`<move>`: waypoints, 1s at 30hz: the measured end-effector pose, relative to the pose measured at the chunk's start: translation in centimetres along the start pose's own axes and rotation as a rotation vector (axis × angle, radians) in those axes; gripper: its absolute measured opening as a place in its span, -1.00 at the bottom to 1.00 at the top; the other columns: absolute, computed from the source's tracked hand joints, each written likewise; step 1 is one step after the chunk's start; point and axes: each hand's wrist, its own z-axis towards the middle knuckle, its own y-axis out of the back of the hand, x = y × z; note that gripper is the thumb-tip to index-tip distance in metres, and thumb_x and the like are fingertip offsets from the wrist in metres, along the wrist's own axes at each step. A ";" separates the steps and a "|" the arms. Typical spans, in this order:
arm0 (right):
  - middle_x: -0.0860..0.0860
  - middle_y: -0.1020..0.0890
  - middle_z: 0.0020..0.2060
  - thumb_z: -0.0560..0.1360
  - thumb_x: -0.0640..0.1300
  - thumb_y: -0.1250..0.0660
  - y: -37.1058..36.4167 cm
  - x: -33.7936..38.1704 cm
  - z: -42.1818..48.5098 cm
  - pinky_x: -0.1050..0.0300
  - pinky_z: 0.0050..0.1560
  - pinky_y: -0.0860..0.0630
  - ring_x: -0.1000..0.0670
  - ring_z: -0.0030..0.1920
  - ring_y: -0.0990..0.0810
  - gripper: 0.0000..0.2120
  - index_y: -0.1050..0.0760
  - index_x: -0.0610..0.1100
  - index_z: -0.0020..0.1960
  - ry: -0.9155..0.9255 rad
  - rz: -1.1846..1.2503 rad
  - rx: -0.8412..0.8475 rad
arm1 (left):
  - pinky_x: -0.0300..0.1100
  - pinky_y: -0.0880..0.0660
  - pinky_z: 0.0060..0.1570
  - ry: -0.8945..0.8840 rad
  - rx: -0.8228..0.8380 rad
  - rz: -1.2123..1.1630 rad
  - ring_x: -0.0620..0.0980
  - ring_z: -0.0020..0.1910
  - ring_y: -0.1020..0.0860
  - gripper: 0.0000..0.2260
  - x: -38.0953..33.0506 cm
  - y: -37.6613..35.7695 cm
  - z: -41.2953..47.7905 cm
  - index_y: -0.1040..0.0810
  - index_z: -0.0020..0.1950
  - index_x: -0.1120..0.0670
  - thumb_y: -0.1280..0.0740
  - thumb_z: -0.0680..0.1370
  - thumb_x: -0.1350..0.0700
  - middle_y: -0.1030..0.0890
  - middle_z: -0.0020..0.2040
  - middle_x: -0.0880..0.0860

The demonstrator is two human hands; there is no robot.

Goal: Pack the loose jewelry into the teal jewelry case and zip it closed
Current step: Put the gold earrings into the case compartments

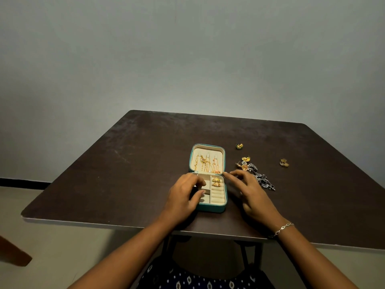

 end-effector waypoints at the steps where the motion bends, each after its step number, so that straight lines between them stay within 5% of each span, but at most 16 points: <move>1: -0.12 -0.33 0.32 0.34 -0.44 -0.19 0.2 -0.2 -0.4 0.03 0.21 -0.41 -0.09 0.29 -0.31 -0.29 -0.23 -0.04 0.44 0.028 -0.010 -0.007 | -0.48 -0.31 -0.16 0.000 -0.007 -0.001 -0.21 -0.10 -0.42 -0.92 0.0 0.0 0.0 -0.51 -0.05 0.10 -0.34 0.48 0.20 -0.46 -0.10 -0.12; 10: -0.16 -0.50 0.13 0.43 -0.06 -0.05 2.5 -0.3 0.3 0.13 0.03 -0.47 -0.10 0.10 -0.50 -0.54 -0.36 -0.11 0.30 0.203 -0.164 -0.028 | -0.44 -0.34 -0.16 -0.045 -0.117 -0.032 -0.19 -0.12 -0.44 -0.77 0.0 -0.1 -0.1 -0.53 -0.10 0.14 -0.17 0.51 0.03 -0.55 -0.13 -0.02; 15: -0.10 -0.49 0.14 0.40 -0.04 -0.10 4.7 -1.9 -1.9 0.28 -0.03 -0.41 0.04 0.12 -0.39 -0.54 -0.36 -0.06 0.29 0.249 -0.246 -0.012 | -0.45 -0.38 -0.10 -0.064 -0.151 -0.064 -0.19 -0.04 -0.48 -0.74 0.1 0.0 -0.2 -0.57 -0.01 0.15 -0.18 0.53 0.02 -0.59 -0.05 0.02; 23: -0.01 -0.45 0.16 0.47 0.08 -0.11 5.9 -6.9 -5.4 0.37 0.01 -0.30 0.07 0.15 -0.39 -0.58 -0.39 0.01 0.29 -0.055 -0.030 -0.069 | -0.20 -0.42 0.08 -0.292 -0.234 0.029 -0.05 0.06 -0.49 -0.68 -3.8 -0.8 1.8 -0.54 0.03 0.18 -0.13 0.59 -0.03 -0.60 -0.03 0.12; 30: 0.02 -0.33 0.29 0.51 -0.16 -0.29 5.5 -9.5 -5.6 0.20 0.26 -0.29 0.12 0.24 -0.35 -0.54 -0.27 -0.02 0.38 -0.441 0.338 -0.125 | -0.21 -0.36 0.19 -0.408 -0.155 -0.002 -0.02 0.11 -0.44 -0.78 -9.5 -9.0 4.2 -0.48 0.06 0.14 -0.18 0.56 0.03 -0.55 0.02 0.12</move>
